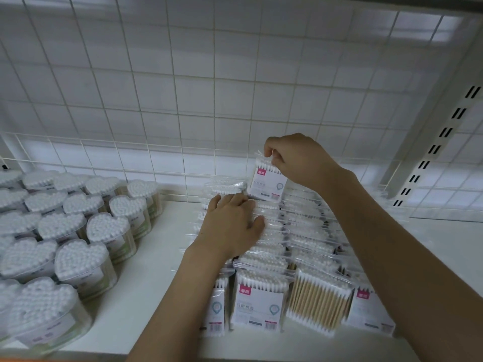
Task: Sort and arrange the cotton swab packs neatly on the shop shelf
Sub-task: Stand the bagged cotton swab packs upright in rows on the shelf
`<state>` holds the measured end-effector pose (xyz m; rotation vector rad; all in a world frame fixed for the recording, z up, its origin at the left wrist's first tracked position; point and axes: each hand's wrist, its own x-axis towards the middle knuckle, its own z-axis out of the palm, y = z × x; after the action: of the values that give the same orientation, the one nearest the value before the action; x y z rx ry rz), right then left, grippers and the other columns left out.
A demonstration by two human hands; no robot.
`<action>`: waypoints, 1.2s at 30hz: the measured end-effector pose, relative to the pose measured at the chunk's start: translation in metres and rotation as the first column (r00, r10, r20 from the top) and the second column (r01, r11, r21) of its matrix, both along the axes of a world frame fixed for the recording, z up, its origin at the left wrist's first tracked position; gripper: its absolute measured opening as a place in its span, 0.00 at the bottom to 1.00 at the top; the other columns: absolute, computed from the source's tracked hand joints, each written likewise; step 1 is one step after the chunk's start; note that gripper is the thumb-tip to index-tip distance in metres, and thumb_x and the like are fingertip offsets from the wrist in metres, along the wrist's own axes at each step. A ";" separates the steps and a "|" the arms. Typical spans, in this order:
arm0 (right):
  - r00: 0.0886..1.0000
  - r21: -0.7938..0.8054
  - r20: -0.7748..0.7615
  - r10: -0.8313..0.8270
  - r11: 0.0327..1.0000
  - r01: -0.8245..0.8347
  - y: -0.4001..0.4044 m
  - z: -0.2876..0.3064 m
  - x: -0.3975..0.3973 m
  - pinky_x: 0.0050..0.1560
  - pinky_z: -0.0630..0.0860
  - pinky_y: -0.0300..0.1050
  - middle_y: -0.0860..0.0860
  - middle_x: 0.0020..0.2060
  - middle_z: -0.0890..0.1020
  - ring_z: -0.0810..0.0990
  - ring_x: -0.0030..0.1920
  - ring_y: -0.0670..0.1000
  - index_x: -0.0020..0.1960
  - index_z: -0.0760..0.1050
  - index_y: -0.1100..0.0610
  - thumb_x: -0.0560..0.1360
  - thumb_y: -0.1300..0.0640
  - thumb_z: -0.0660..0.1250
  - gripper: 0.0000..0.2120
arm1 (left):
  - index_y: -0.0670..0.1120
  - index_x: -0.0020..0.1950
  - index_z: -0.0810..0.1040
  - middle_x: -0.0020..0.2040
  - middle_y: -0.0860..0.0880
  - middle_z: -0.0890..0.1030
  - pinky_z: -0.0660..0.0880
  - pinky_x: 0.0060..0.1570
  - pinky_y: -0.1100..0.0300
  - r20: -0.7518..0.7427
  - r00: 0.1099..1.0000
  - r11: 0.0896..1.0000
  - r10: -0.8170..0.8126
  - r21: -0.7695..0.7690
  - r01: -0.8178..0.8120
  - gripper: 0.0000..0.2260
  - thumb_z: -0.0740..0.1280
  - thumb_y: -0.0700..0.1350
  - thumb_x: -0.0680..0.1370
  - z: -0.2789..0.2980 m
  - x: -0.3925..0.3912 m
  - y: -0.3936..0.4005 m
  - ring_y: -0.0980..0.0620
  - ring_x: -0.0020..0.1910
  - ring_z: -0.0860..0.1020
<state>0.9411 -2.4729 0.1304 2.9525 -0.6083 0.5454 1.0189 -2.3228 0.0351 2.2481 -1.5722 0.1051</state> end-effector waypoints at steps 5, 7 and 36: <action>1.000 -0.085 -0.003 -0.005 0.996 0.005 0.002 0.001 0.008 0.42 0.73 0.45 0.52 0.44 0.79 0.77 0.43 0.54 0.54 0.73 0.52 0.76 0.63 0.58 0.11 | 0.48 0.63 0.73 0.64 0.52 0.71 0.50 0.70 0.53 0.004 1.000 1.000 0.006 0.000 -0.006 0.19 0.54 0.55 0.78 -0.001 0.001 0.000 0.51 0.65 0.65; 1.000 -0.085 -0.019 -0.014 0.996 0.013 0.002 -0.001 0.011 0.42 0.73 0.44 0.52 0.45 0.80 0.77 0.43 0.54 0.54 0.73 0.52 0.76 0.64 0.58 0.11 | 0.47 0.63 0.73 0.64 0.52 0.71 0.50 0.70 0.53 0.003 1.000 1.000 0.001 -0.004 -0.001 0.19 0.54 0.55 0.78 -0.002 0.001 -0.001 0.51 0.65 0.66; 0.991 0.300 0.068 -0.111 0.950 0.086 0.081 -0.028 -0.090 0.49 0.72 0.37 0.47 0.49 0.80 0.77 0.48 0.46 0.57 0.77 0.53 0.78 0.56 0.62 0.10 | 0.46 0.72 0.63 0.75 0.46 0.59 0.49 0.71 0.48 0.093 0.992 0.981 -0.090 0.179 0.072 0.25 0.49 0.59 0.80 0.030 -0.004 0.002 0.48 0.74 0.56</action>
<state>0.8514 -2.3924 0.1025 3.1642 -0.9178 0.6205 1.0148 -2.3209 0.0647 2.3391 -1.7880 0.0609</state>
